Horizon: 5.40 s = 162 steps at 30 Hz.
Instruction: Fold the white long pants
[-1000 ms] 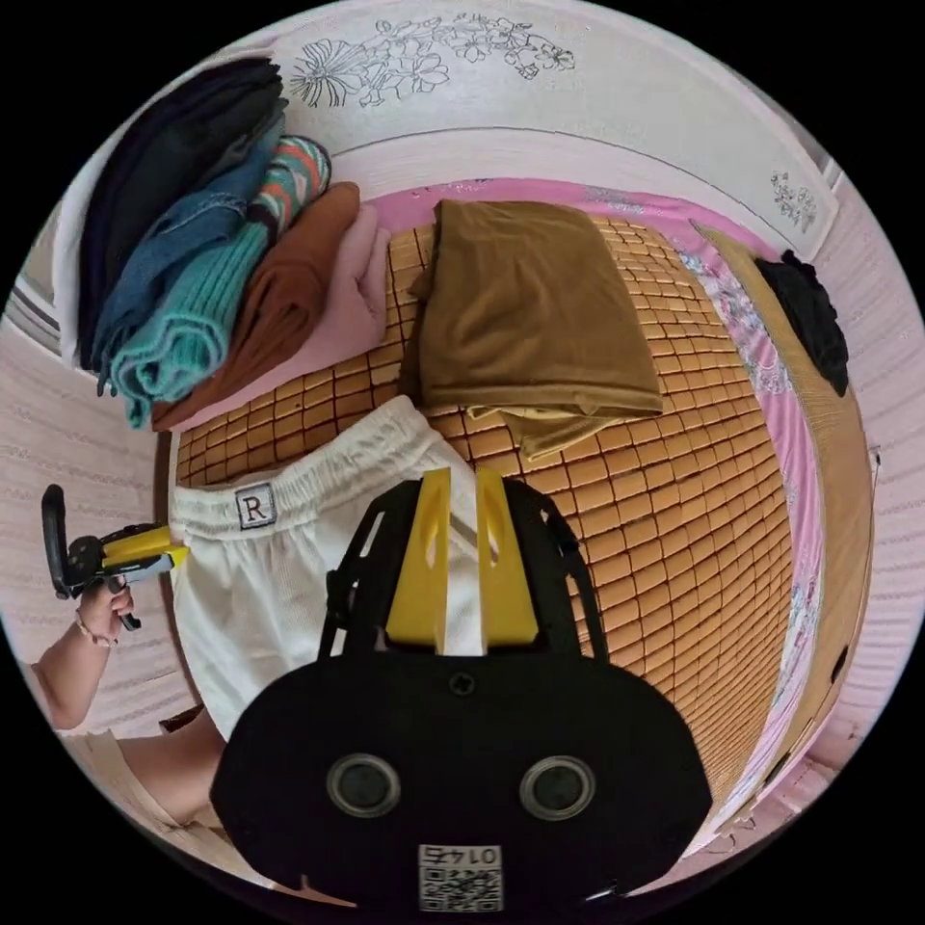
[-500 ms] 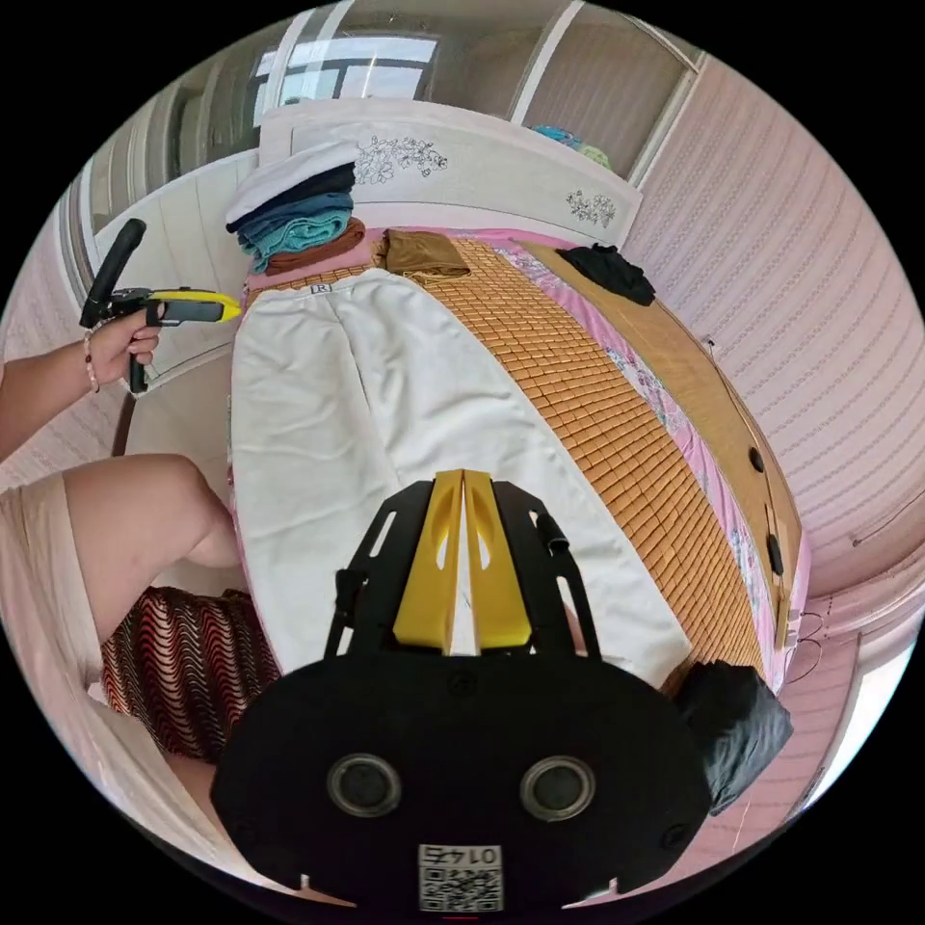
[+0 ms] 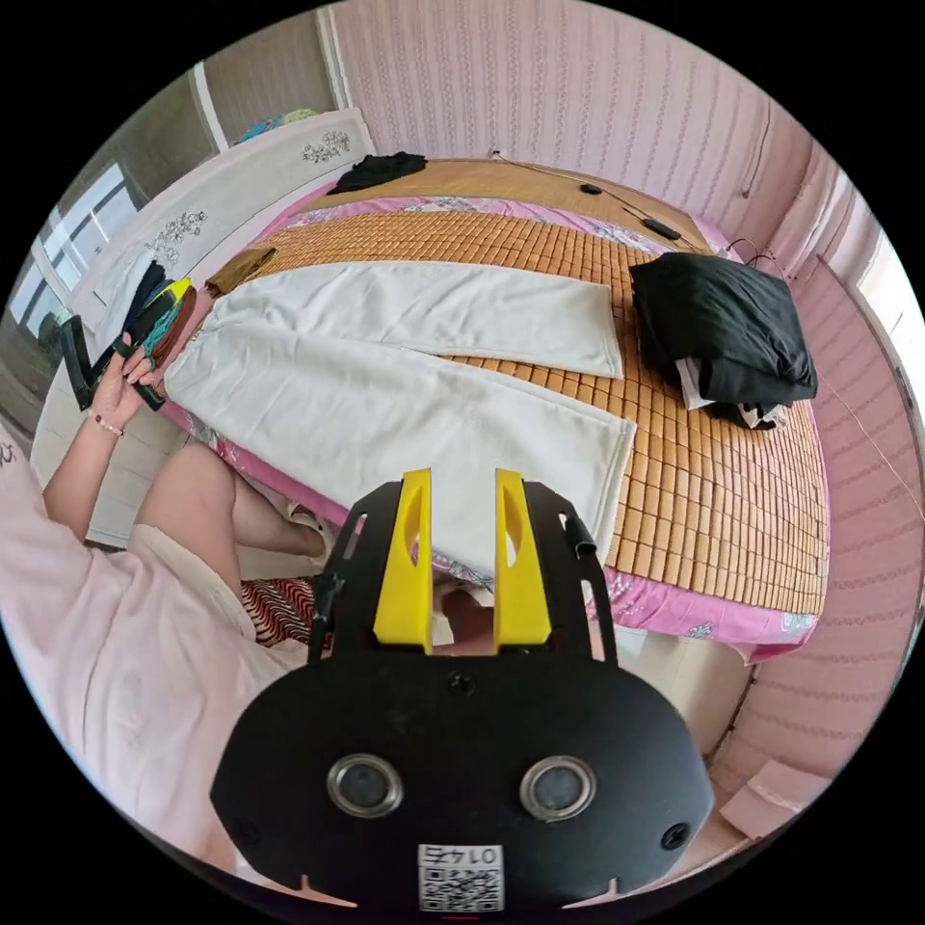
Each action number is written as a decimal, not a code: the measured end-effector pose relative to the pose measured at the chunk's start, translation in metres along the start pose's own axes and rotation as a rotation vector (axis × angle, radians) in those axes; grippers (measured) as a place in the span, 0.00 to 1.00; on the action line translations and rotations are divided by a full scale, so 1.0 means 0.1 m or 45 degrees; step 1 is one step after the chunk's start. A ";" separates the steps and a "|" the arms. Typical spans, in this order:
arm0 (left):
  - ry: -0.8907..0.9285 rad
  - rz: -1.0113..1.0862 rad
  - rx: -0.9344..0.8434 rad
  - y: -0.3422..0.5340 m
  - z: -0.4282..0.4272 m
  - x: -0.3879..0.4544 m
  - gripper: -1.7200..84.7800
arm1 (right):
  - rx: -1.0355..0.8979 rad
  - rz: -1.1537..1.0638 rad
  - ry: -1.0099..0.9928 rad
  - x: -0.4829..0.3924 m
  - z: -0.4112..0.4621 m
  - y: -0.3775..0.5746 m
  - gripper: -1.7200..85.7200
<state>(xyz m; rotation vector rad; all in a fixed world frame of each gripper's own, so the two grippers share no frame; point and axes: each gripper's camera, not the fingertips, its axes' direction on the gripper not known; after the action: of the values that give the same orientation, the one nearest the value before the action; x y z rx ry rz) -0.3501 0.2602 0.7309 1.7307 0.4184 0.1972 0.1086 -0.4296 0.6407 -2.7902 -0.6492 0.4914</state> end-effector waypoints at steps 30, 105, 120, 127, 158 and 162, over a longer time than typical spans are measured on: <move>-0.426 -1.274 -0.242 1.54 -1.09 -2.09 0.16 | -0.308 0.512 0.132 1.71 0.72 0.99 0.19; -0.454 -1.386 -0.748 -0.73 0.88 -3.20 0.07 | -0.043 0.867 -0.154 3.67 1.50 -0.47 0.04; -0.393 -0.827 -0.948 -0.80 0.51 -1.69 0.10 | -0.082 1.003 -0.185 3.78 0.88 1.52 0.07; -0.557 -0.309 -1.049 -1.19 0.48 -0.37 0.11 | 0.024 1.025 0.019 3.70 0.62 1.78 0.11; 0.202 0.658 -1.159 -1.75 2.44 2.54 0.09 | 0.015 0.821 0.154 3.29 0.34 1.14 0.09; 0.027 0.609 -1.126 -2.03 2.62 2.18 0.10 | 0.014 0.657 0.156 3.29 0.46 0.45 0.12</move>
<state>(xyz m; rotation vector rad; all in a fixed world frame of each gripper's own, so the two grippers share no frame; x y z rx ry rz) -0.0897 0.1357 0.4583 0.9220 -0.0911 0.6407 0.3864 -0.3102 0.4965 -2.9342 0.1107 0.4027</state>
